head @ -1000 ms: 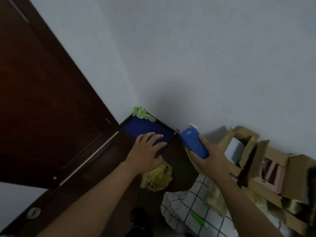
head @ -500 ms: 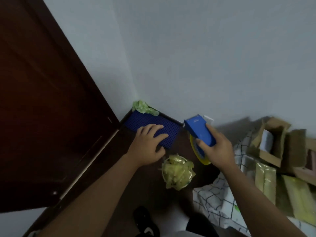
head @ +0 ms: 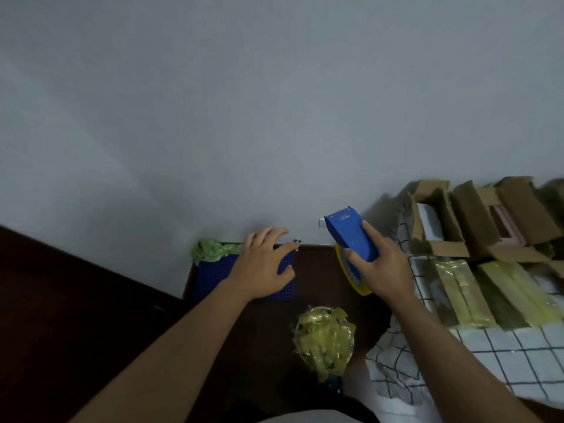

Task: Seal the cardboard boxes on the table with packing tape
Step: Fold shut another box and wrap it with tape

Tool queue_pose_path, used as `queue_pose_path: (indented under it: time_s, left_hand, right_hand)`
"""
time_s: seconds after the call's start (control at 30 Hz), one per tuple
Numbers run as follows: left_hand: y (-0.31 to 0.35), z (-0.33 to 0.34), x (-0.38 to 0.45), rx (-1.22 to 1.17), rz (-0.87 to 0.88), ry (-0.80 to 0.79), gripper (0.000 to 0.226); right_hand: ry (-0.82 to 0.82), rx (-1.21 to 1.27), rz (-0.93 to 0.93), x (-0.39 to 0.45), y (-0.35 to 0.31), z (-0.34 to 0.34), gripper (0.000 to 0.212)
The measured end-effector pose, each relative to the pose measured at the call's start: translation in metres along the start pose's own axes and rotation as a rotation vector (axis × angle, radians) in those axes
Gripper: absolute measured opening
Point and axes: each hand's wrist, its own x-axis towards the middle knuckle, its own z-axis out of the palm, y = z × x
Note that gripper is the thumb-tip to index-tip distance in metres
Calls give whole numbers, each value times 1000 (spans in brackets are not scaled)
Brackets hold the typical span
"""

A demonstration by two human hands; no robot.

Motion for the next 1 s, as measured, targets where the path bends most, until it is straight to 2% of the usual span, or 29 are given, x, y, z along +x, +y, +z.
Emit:
queue_pose_path:
  time_s: [0.33,0.6,0.8,1.0]
  left_hand:
    - [-15,20,136,-36,420,-58,51]
    - [-25,30,213,-46,734,-146,57]
    - [37,34,222,-19,950,-242,57]
    - [107,39,211,96,1093,-221,52]
  right_hand:
    - [252,-65,334,18,9,2,77]
    - [433,-105,679,4,-25,30,76]
    - [614,-65,824,-32,-28,18,76]
    - [751,23,875,-73,-1,-4,73]
